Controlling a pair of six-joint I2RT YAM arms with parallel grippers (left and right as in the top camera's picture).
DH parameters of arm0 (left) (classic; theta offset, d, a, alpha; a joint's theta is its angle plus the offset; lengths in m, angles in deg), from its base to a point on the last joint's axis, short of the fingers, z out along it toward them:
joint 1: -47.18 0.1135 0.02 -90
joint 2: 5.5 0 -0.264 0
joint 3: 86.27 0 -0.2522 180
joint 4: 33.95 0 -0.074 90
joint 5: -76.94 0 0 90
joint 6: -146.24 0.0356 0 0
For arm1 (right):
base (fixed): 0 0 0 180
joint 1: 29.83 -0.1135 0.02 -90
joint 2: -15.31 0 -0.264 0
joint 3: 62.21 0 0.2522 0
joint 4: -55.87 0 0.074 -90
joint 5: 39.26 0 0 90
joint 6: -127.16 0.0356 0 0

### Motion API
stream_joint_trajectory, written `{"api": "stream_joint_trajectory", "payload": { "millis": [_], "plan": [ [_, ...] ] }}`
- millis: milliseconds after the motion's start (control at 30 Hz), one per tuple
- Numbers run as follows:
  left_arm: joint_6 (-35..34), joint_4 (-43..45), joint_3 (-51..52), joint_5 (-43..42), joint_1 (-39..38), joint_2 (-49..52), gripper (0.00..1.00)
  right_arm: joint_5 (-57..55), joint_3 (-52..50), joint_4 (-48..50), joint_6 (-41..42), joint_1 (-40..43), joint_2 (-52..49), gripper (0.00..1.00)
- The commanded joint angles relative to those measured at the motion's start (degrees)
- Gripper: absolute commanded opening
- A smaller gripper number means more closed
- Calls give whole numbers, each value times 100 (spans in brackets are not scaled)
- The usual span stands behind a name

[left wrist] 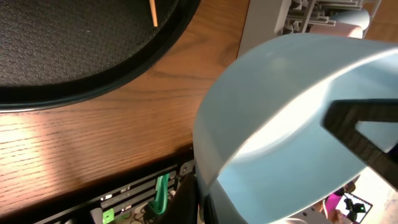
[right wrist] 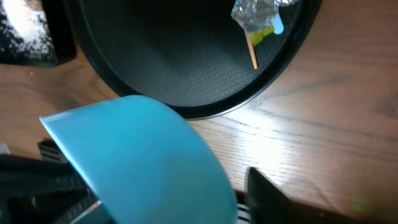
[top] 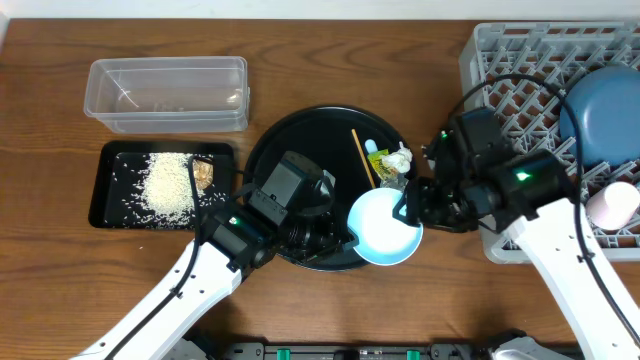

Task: Sort waste into correct bins and load items into the dishwasher rack
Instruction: 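Grasp the blue bowl rim with the right gripper, left still holding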

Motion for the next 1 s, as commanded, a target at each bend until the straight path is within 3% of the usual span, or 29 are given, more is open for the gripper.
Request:
{"api": "stream_joint_trajectory", "payload": {
  "millis": [0,200,433,500,567,700,867,967],
  "plan": [
    [-15,11,11,-35,-9,-48,6,-234,-17,-15,72,-74,-87,39],
    [-15,9,11,144,-9,-48,6,-275,-17,-57,72,-74,-85,24],
    [-15,9,11,485,-9,-44,8,-317,-15,-76,70,-74,-85,14],
    [-13,4,11,573,-9,-42,17,-315,-15,-81,70,-74,-85,12],
    [-13,7,11,612,-7,-42,17,-315,-15,-94,68,-74,-85,11],
    [-11,7,11,710,-9,-42,35,-315,-15,-96,68,-74,-85,10],
    [11,-13,11,863,-7,-42,45,-315,22,-94,68,-42,-83,4],
    [9,-87,11,960,72,-46,45,-343,149,-114,39,59,-85,4]
  ]
}}
